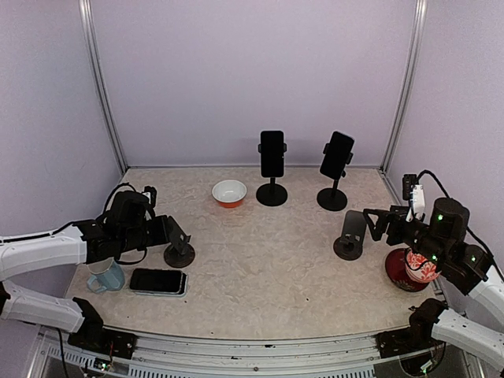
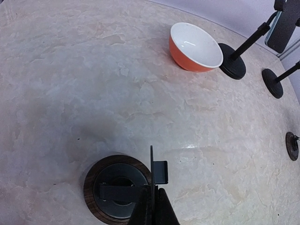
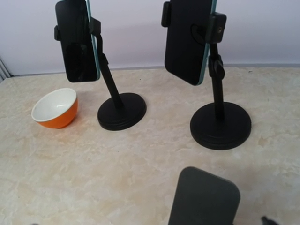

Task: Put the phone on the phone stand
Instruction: Pick up the phone stand from the center of the board.

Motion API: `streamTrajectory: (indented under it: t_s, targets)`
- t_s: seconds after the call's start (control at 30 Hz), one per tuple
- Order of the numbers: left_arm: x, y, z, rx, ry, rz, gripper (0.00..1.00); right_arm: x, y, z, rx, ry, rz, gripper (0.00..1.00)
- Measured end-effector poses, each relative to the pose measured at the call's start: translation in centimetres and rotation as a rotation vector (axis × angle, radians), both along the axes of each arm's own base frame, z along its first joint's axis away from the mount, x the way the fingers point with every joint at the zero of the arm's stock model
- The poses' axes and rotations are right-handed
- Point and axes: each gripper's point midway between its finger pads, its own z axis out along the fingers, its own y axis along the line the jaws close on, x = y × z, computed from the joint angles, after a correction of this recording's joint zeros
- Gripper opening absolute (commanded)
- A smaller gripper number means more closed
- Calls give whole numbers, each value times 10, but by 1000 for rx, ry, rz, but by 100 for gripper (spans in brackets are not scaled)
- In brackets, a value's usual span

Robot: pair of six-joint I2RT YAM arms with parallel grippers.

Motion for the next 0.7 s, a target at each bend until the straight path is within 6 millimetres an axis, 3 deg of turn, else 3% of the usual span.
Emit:
streamTrajectory:
  t_s: [0.13,0.4,0.57,0.7]
  targets:
    - [5,-10,16,33,-41,-73,0,0,0,0,0,0,1,100]
    - [37,-20,80,165,-234,-186,0,0,0,0,0,0,1,100]
    - [57,-13,93,258,-308,-271,0,0,0,0,0,1,2,100]
    - [82,7,111,258,-352,-311,1,0,0,-1,0,2,1,100]
